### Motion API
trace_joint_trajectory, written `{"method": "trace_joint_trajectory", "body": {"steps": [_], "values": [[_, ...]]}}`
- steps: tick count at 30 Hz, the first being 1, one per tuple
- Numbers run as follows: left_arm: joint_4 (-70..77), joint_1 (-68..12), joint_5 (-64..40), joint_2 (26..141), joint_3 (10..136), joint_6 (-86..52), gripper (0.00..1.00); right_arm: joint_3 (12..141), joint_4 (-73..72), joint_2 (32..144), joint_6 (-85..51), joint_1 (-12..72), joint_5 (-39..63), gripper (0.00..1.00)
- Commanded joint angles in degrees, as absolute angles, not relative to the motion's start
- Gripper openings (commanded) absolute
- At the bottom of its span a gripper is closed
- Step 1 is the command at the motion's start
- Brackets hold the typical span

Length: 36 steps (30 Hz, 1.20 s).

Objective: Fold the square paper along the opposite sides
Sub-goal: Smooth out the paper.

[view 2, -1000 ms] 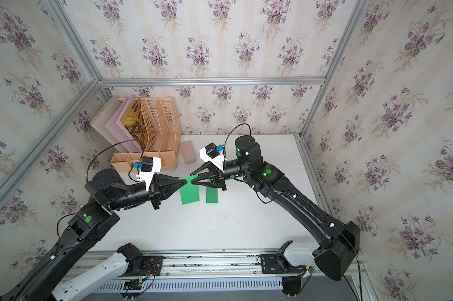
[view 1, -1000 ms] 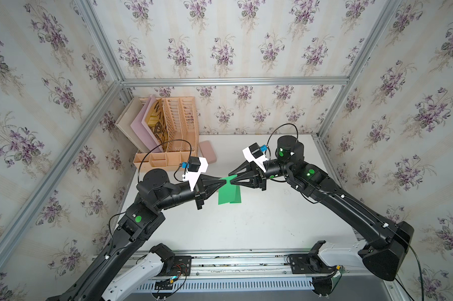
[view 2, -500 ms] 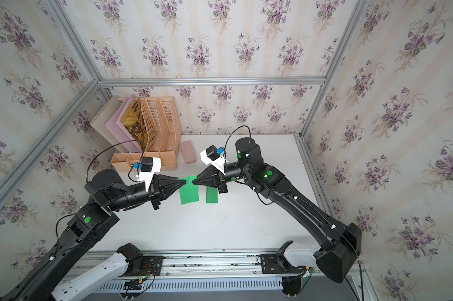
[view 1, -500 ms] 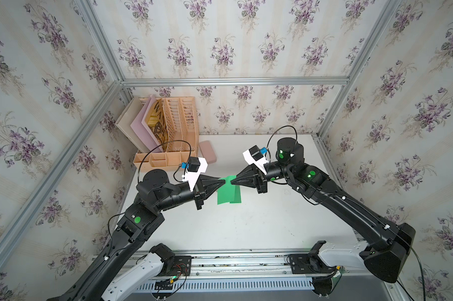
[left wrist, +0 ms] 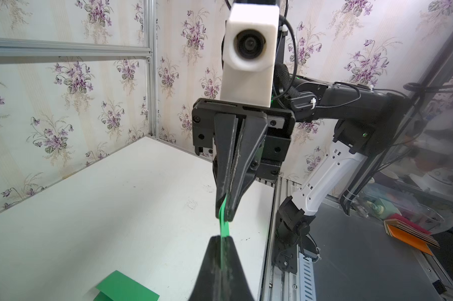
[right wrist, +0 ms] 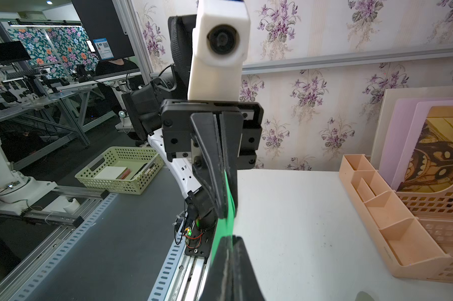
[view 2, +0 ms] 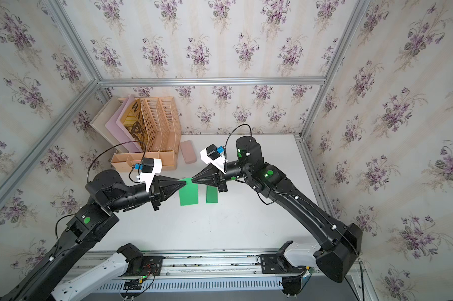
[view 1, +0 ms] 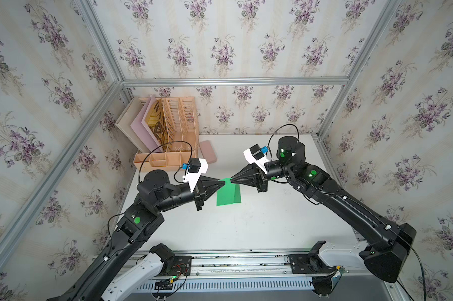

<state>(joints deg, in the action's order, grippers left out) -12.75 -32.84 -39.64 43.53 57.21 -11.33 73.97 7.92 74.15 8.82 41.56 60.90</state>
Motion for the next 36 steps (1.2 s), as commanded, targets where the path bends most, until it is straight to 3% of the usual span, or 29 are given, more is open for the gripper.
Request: {"method": "trace_joint_trajectory", "body": {"steps": [1, 2, 3, 5, 10, 19, 23, 24, 30, 32, 33, 36], "values": [[-11.8, -32.8, -39.4, 43.5, 57.7, -10.6, 0.0, 72.9, 8.0, 73.6, 8.5, 41.6, 61.5, 0.0], [-11.8, -32.7, -39.3, 43.5, 57.9, -10.4, 0.0, 72.3, 7.5, 73.4, 8.2, 41.6, 61.7, 0.03], [-11.8, -32.7, -39.3, 43.5, 58.1, -10.4, 0.0, 71.8, 7.1, 73.3, 8.0, 41.6, 62.3, 0.15], [-11.8, -32.8, -39.3, 43.6, 58.4, -10.2, 0.0, 70.6, 6.7, 73.4, 7.7, 41.5, 64.0, 0.26], [-11.8, -32.7, -39.1, 43.8, 58.9, -9.9, 0.0, 67.1, 4.6, 73.6, 5.6, 41.6, 66.0, 0.29], [-10.7, -32.8, -39.6, 44.6, 58.8, -10.3, 0.0, 64.9, 0.9, 73.2, 3.3, 41.7, 67.5, 0.26], [-9.6, -32.8, -39.8, 45.1, 58.4, -10.7, 0.0, 64.4, -1.0, 73.7, 1.9, 41.7, 67.8, 0.11], [-9.4, -32.8, -39.8, 45.2, 58.5, -10.7, 0.0, 64.3, -1.1, 73.8, 1.8, 41.7, 67.7, 0.02], [-9.1, -32.8, -40.0, 45.9, 58.5, -10.6, 0.0, 63.4, -1.4, 72.9, 1.5, 41.7, 65.7, 0.0], [-9.1, -32.8, -39.9, 46.0, 58.5, -10.6, 0.0, 63.5, 0.3, 72.8, 2.0, 41.7, 62.8, 0.29], [-9.1, -32.8, -39.7, 46.0, 58.5, -10.6, 0.0, 63.8, 2.0, 72.7, 2.8, 41.7, 60.8, 0.38], [-9.1, -32.8, -39.6, 46.4, 58.3, -10.9, 0.0, 63.8, 7.2, 72.1, 3.8, 41.7, 52.2, 0.55]]}}
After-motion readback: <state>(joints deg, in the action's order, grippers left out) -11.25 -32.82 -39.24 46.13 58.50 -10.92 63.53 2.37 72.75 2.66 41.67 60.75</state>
